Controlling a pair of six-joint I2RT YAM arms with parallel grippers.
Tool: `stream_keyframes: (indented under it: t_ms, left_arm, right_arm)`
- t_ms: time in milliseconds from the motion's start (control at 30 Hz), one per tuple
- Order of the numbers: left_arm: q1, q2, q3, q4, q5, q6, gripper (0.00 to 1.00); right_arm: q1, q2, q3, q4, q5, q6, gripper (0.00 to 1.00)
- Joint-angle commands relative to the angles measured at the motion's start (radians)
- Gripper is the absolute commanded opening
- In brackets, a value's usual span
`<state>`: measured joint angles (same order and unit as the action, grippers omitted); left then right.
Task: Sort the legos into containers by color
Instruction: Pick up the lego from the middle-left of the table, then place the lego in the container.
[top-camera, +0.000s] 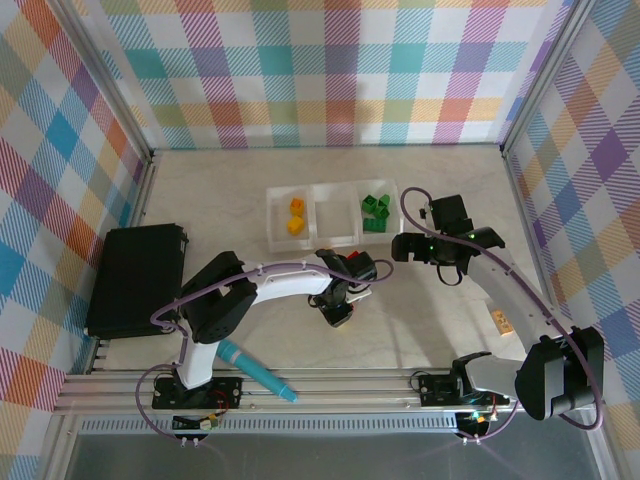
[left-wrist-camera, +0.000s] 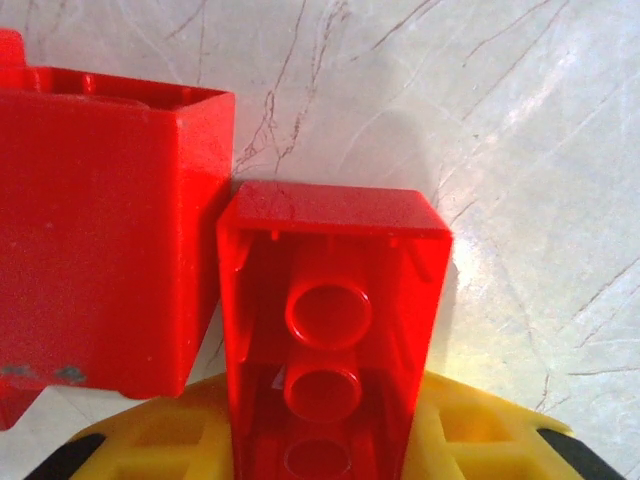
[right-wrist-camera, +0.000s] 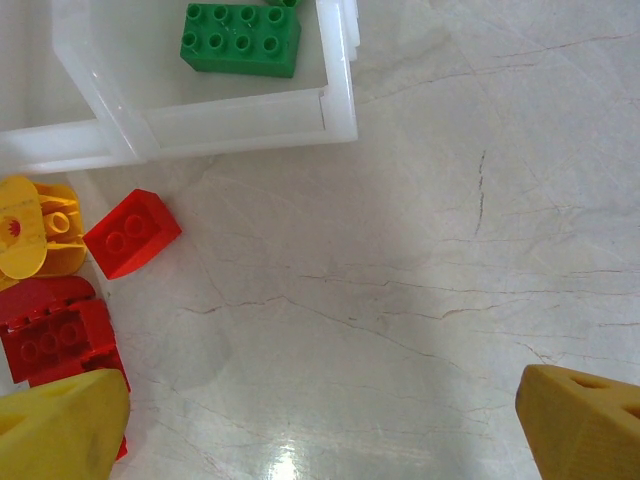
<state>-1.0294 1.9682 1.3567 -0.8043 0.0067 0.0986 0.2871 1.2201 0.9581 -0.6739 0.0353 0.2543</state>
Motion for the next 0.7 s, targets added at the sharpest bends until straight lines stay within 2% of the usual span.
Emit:
stream_keyframes:
  t_ms: [0, 333, 467, 667]
  left_arm:
    - [-0.009, -0.049, -0.01, -0.005, 0.085, 0.007, 0.27]
    - [0.017, -0.214, 0.059, -0.012, 0.129, 0.005, 0.24]
    - [0.101, -0.211, 0.117, 0.005, 0.082, -0.042, 0.24]
    - [0.193, -0.089, 0.313, -0.039, -0.11, -0.121, 0.25]
  right_arm:
    - [-0.005, -0.005, 0.011, -0.012, 0.011, 0.012, 0.99]
    - [-0.005, -0.004, 0.01, -0.009, 0.015, 0.012, 0.99]
    - [-0.005, -0.008, 0.008, -0.007, 0.018, 0.013, 0.99]
    - [-0.005, -0.021, -0.004, 0.0, 0.024, 0.017, 0.99]
